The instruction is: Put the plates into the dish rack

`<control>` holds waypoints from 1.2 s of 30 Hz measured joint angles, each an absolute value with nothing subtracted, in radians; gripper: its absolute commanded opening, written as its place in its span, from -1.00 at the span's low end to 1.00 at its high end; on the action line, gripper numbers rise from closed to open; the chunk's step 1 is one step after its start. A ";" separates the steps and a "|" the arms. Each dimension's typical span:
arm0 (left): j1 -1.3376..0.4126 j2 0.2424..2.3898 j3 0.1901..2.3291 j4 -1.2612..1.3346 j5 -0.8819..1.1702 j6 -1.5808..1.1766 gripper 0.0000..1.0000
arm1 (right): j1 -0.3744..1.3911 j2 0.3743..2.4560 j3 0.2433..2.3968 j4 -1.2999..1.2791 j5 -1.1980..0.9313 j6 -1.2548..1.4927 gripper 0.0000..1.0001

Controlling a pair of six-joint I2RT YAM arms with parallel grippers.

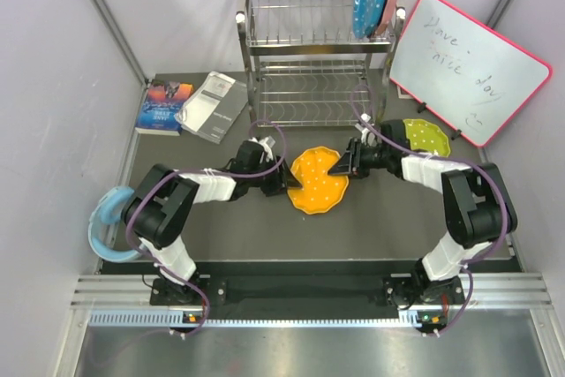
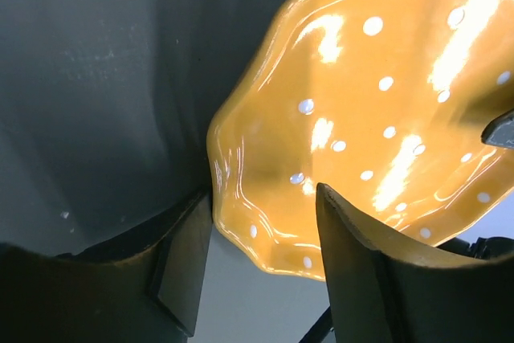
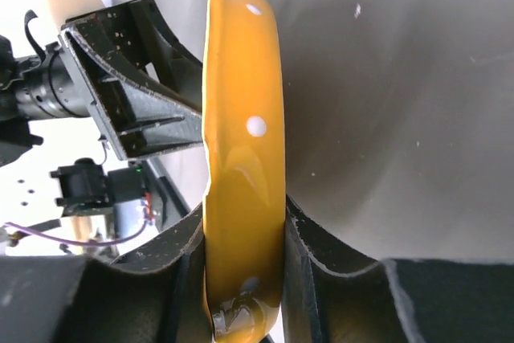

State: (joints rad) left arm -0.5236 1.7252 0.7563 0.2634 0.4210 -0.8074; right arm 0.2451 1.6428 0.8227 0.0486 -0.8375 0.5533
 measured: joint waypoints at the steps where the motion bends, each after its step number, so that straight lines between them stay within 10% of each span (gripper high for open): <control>1: -0.524 1.721 0.756 0.257 0.422 -0.805 0.39 | 0.249 1.643 0.839 0.021 -0.832 0.532 -1.00; 11: -0.406 1.433 0.960 -0.200 0.643 -0.271 0.71 | 0.257 1.527 1.241 -0.574 -0.698 0.147 -1.00; 20: -0.287 0.974 0.966 -0.264 0.554 0.041 0.70 | 0.257 1.602 2.065 -0.846 -0.683 0.040 -1.00; 28: -0.286 0.929 0.778 -0.243 0.487 0.047 0.68 | 0.324 1.698 2.519 -0.780 -0.559 0.078 -1.00; 36: -0.286 0.930 0.752 -0.159 0.480 0.006 0.67 | 0.585 1.776 2.344 -0.289 0.045 -0.213 -1.00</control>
